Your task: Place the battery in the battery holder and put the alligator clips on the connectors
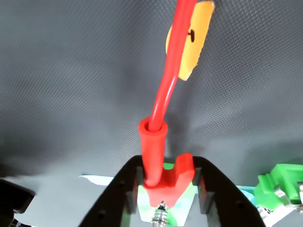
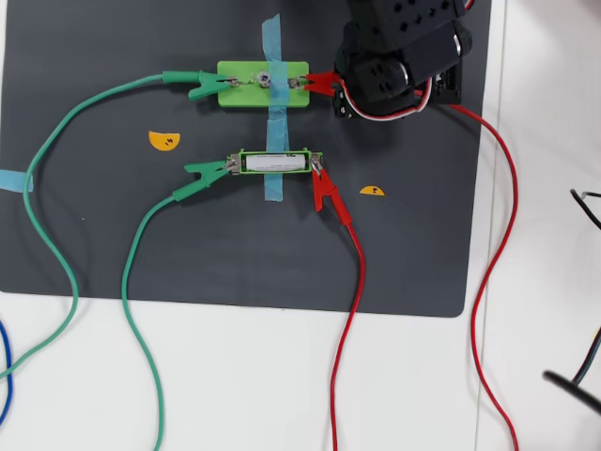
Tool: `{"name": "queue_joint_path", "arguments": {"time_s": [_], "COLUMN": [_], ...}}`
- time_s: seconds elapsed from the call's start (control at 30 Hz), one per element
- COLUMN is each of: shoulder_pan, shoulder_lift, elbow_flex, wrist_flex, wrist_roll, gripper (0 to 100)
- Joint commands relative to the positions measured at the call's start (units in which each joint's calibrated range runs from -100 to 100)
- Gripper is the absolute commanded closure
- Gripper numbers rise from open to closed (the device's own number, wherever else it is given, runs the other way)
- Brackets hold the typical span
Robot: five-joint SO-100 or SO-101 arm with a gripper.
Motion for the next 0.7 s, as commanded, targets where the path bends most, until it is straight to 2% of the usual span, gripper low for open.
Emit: {"name": "queue_joint_path", "arguments": {"time_s": [0.0, 0.43, 0.5, 0.53, 0.67], "shoulder_pan": [3.59, 3.18, 3.18, 3.18, 3.08], "shoulder_lift": [-0.22, -0.22, -0.22, -0.30, -1.15], "elbow_flex": [-1.78, -1.61, -1.43, -0.12, 1.46], "wrist_flex": [0.21, 0.21, 0.21, 0.21, 0.21], "wrist_roll": [0.18, -0.23, -0.34, -0.34, -0.34], "gripper": [99, 98, 93, 86, 76]}}
